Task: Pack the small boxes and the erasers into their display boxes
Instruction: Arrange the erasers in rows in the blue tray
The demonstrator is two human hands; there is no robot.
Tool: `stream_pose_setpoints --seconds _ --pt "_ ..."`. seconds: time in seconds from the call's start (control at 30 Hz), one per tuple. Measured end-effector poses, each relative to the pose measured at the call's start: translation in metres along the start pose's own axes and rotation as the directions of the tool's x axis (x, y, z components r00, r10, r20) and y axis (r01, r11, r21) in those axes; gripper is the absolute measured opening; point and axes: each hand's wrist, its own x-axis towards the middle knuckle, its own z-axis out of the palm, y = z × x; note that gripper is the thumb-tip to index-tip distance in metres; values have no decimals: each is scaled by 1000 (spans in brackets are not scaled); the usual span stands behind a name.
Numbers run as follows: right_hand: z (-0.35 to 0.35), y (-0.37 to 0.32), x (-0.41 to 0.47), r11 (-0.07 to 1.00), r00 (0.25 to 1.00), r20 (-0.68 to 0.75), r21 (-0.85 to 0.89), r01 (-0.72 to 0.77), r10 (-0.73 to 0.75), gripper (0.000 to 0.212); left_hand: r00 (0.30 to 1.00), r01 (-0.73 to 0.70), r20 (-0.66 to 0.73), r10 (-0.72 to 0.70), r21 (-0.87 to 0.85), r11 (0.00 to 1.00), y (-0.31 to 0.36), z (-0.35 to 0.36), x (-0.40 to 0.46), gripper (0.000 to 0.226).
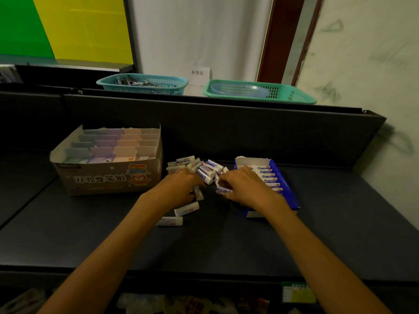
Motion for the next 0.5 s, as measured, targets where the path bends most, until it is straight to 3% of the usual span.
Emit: stream_pose_setpoints --seconds 0.27,0.5 --pt "2 0 3 999 997 73 -1 -40 40 35 999 -35 2 35 -20 999 0 3 8 28" --pt "-7 5 6 963 1000 9 268 -25 24 43 991 -46 -129 38 -59 997 1 -7 6 26"
